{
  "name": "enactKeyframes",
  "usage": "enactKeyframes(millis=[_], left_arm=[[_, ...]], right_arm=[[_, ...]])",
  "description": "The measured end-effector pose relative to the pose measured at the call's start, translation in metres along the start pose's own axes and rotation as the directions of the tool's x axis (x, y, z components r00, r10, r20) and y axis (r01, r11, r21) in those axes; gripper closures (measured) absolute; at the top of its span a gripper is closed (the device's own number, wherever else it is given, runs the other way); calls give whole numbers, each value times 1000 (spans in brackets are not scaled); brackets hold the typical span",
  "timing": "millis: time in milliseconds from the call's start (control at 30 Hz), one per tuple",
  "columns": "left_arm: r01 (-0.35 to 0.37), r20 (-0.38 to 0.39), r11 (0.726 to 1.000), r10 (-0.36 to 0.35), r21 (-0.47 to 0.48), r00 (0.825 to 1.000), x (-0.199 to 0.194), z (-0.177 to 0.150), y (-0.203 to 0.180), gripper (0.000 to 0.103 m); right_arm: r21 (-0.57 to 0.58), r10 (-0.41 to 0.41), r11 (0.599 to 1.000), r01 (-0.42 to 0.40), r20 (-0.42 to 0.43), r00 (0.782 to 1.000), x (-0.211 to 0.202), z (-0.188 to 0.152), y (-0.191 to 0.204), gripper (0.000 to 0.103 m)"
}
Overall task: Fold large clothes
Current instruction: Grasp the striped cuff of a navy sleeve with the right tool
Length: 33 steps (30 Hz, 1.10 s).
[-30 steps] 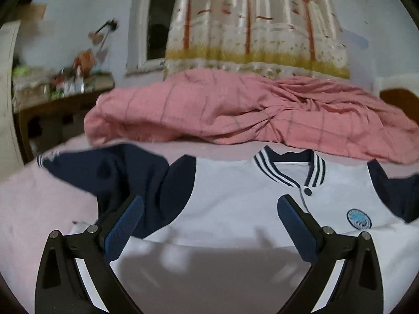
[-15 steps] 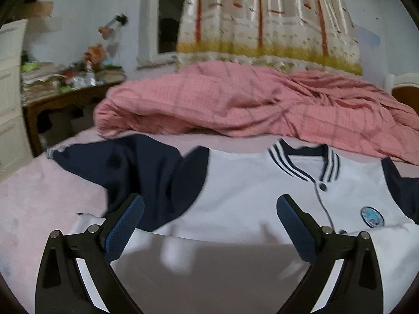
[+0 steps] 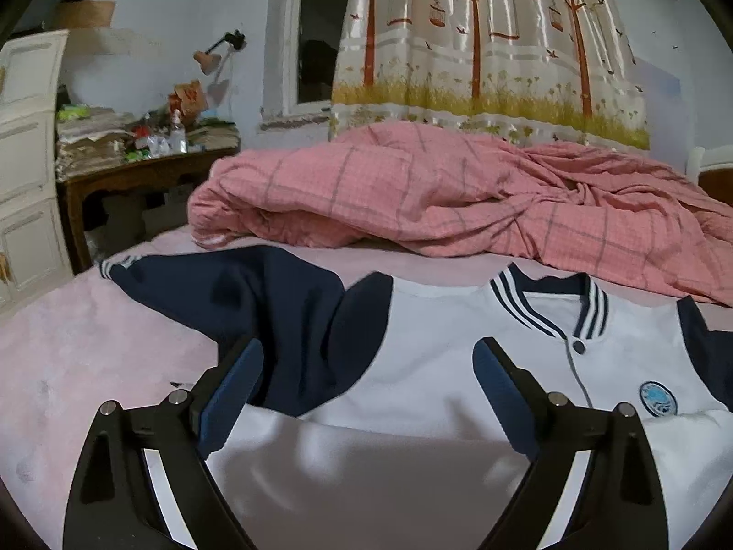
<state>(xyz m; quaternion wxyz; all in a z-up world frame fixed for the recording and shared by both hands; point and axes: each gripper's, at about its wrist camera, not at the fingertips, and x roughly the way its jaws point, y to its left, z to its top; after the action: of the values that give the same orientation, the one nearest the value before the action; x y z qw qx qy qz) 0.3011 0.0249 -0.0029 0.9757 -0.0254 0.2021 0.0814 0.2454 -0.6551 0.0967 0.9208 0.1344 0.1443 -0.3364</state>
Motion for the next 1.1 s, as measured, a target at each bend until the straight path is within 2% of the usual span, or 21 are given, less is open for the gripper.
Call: enactKeyframes(millis=[167,300,367,400,433,467,567,600,700,767,900,1100], left_arm=[[42,8,998,-42,-37,999,-13,4,14,14],[19,-4,999,-19,-35,1000,-10,10,21,16],[61,-6,998,-61,6,998,-4,9,26,16],[49,-26,998,-48,44,999,2,7,27,17],[14,-49,998,-10,67,999,9,6,30,23],[11,-64,998,-7,58,998,13,7,36,25],[60,-117,998,-60,-6,991,20,12,53,25],[51,-122,999,-52,-10,991,21,13,58,25],[1,-139,1000,-2,-10,990,28,15,73,25],[-12,-156,999,4,-51,988,33,16,87,25],[11,-191,988,-42,-157,981,39,14,108,25],[27,-208,990,-56,-139,976,39,13,105,29]], right_arm=[[-69,192,979,-191,3,981,-62,24,110,89],[-122,310,943,-308,-9,951,-106,21,198,89],[-128,361,924,-361,-26,932,-123,11,237,89],[-118,403,907,-405,-40,914,-131,3,261,89],[-100,439,891,-442,-53,897,-137,-6,278,89],[-92,458,881,-463,-72,886,-141,-16,297,89],[-108,478,865,-490,-121,870,-148,-50,349,89],[-105,491,855,-508,-151,858,-148,-67,371,89],[-113,490,849,-517,-200,849,-148,-108,412,89],[-121,486,841,-528,-262,834,-144,-142,443,89],[-137,466,834,-534,-344,815,-135,-196,483,89],[-149,467,813,-563,-411,783,-137,-239,521,89]])
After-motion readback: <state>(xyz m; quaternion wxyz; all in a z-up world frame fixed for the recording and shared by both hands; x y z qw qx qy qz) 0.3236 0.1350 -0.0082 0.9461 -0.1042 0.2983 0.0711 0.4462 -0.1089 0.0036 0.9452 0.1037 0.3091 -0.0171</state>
